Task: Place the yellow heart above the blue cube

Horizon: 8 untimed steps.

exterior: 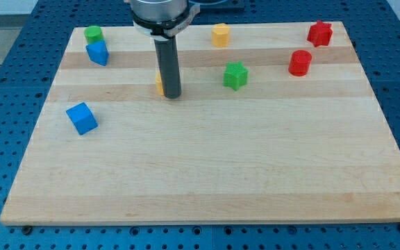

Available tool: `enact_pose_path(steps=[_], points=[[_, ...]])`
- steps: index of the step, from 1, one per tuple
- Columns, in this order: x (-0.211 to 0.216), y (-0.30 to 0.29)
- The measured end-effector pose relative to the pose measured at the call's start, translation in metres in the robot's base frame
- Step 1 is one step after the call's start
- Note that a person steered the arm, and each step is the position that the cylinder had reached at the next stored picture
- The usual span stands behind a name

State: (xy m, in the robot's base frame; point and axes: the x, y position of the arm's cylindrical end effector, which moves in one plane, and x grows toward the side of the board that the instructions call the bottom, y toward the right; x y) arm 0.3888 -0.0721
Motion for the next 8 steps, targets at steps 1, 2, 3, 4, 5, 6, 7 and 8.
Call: enact_pose_path(steps=[1,2,3,4,5,6,7,8], points=[[-0.001,0.007],[-0.003,0.036],[-0.022,0.042],[-0.041,0.040],[-0.040,0.015],[-0.018,0.000],[-0.011,-0.015],[-0.011,-0.036]])
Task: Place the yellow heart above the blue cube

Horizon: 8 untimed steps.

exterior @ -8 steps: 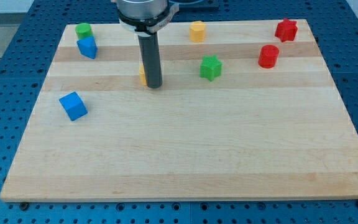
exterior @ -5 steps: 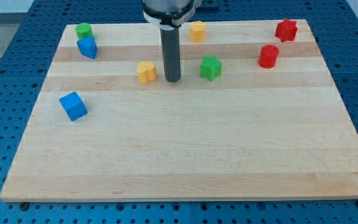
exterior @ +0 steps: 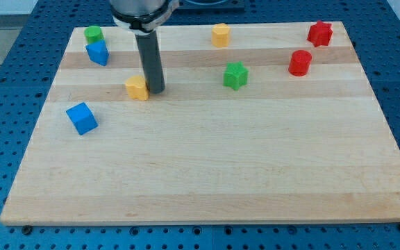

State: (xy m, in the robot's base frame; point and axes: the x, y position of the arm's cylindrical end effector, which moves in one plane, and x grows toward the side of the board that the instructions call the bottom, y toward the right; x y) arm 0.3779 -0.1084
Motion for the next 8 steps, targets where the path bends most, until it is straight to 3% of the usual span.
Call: enact_pose_path(steps=[4,6,8], points=[[0.000,-0.078],[-0.046,-0.066],[-0.022,-0.087]])
